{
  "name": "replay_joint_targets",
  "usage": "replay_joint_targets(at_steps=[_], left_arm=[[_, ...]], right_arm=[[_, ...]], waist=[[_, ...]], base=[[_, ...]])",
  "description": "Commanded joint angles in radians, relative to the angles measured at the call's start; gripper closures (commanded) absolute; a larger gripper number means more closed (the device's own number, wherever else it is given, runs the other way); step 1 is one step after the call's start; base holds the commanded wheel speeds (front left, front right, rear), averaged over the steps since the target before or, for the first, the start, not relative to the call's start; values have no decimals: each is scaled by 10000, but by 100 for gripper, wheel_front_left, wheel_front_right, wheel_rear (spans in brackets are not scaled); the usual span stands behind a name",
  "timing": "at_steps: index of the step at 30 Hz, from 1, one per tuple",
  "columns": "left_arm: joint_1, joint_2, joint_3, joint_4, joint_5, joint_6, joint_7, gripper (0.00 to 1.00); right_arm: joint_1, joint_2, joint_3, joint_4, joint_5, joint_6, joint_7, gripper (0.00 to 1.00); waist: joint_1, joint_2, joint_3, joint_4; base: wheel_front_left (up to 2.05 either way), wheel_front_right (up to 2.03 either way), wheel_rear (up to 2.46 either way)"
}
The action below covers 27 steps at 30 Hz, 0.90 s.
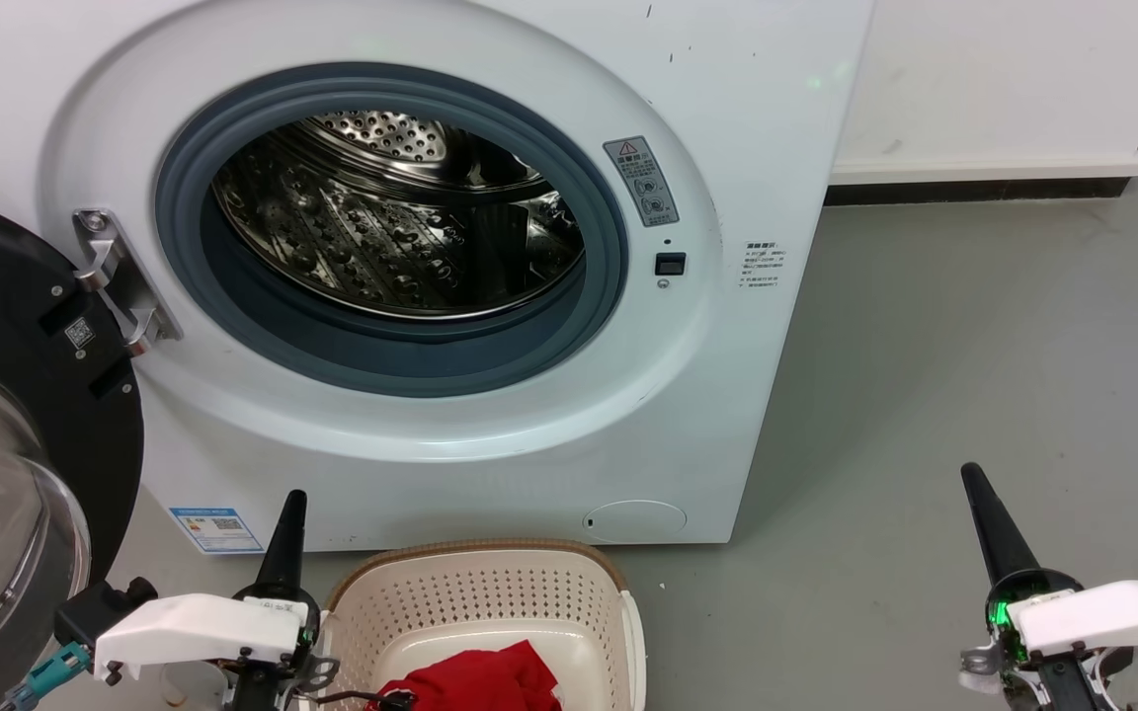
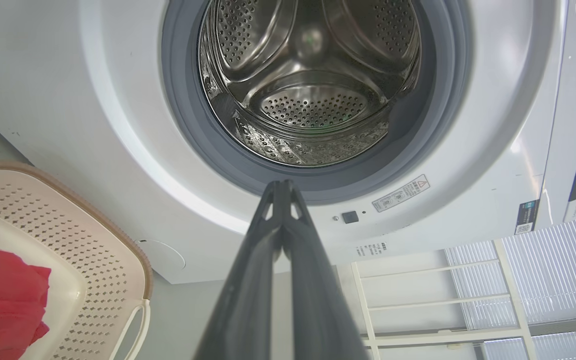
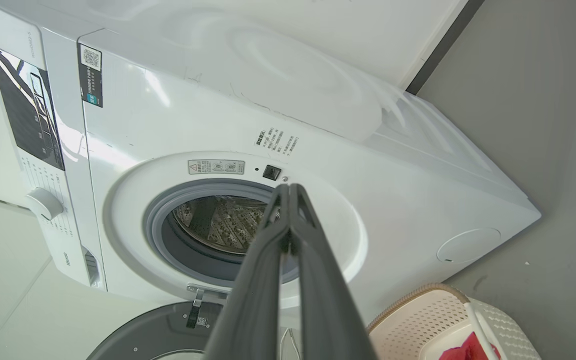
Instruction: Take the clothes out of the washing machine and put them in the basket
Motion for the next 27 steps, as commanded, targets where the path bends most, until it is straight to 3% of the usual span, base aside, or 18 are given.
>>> replay_joint_targets(at_steps=[1, 27], left_arm=[[-166, 8, 63, -10, -254, -76, 72, 100], [-380, -62, 399, 262, -2663, -457, 599, 100]], right_arm=[[-285, -34, -49, -1, 264, -1, 22, 100], [-633, 22, -307, 600, 2655, -2, 278, 100]], waist=[[0, 0, 1, 2], [0, 0, 14, 27]], base=[[0, 0, 0], [0, 0, 0]])
